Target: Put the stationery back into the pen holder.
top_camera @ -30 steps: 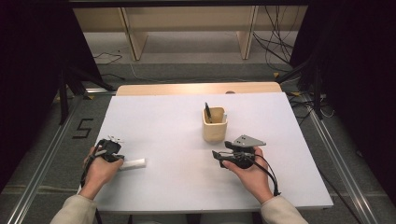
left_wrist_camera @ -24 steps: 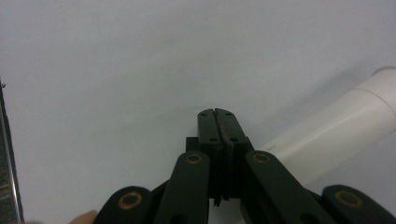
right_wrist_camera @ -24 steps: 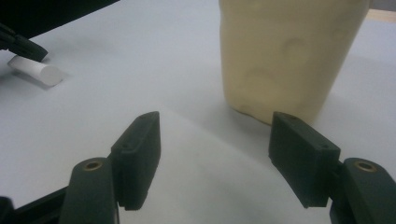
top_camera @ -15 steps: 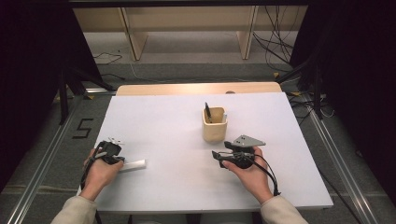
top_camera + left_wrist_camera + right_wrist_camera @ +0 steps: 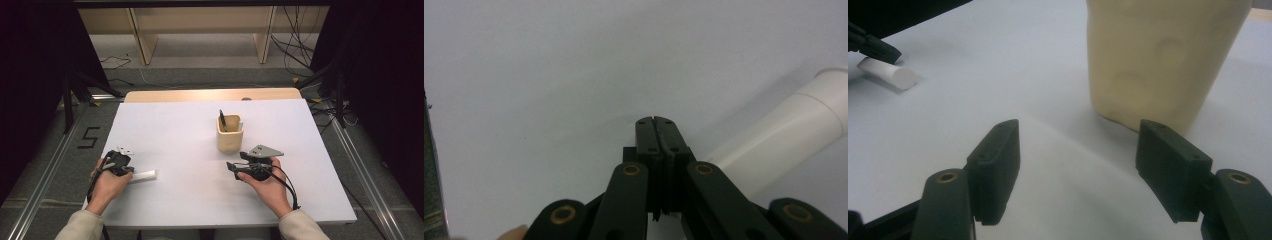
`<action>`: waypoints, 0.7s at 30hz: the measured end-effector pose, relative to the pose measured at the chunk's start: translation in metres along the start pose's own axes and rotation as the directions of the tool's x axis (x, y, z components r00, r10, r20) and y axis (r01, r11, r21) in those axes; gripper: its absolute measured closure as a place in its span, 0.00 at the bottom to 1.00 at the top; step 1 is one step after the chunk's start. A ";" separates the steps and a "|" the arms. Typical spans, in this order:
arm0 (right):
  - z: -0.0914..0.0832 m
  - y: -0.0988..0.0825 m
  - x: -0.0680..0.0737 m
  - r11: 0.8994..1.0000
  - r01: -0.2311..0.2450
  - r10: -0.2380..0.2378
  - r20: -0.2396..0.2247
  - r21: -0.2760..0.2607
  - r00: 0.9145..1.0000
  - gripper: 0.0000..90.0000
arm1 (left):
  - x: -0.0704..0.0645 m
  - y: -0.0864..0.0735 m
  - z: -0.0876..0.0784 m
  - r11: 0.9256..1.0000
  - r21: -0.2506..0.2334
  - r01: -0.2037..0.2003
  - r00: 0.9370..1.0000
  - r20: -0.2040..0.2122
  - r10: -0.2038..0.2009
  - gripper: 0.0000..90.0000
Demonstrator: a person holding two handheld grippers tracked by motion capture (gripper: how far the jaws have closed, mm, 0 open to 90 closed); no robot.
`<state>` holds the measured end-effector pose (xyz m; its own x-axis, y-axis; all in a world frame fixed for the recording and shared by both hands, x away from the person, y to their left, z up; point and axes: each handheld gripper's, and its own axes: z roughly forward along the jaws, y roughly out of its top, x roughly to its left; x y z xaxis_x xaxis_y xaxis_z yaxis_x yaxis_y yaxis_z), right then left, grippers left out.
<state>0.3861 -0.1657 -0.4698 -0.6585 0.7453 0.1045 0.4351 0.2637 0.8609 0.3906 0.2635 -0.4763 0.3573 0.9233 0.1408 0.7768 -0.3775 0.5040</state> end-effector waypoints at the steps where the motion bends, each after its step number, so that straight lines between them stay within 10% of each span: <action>1: 0.000 0.000 0.000 1.000 0.001 -0.001 0.001 0.001 1.000 0.39 | 0.000 0.000 0.000 1.000 -0.008 -0.003 1.000 0.001 0.003 1.00; 12: -0.001 0.000 0.000 1.000 -0.003 0.003 0.002 -0.005 1.000 0.39 | 0.002 0.000 -0.012 0.997 -0.072 0.000 1.000 0.002 0.000 0.97; 17: -0.001 0.000 -0.001 1.000 0.000 0.000 0.003 -0.002 1.000 0.39 | -0.002 0.004 -0.022 0.985 -0.129 -0.114 0.991 0.048 0.121 0.77; 21: -0.002 0.001 -0.001 1.000 0.000 0.000 0.004 -0.001 1.000 0.39 | -0.006 0.009 -0.029 0.957 -0.161 -0.240 0.965 0.068 0.254 0.61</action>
<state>0.3860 -0.1675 -0.4686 -0.6562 0.7477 0.1022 0.4340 0.2631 0.8617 0.3801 0.2564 -0.4479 0.5771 0.7903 0.2059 0.5740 -0.5719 0.5861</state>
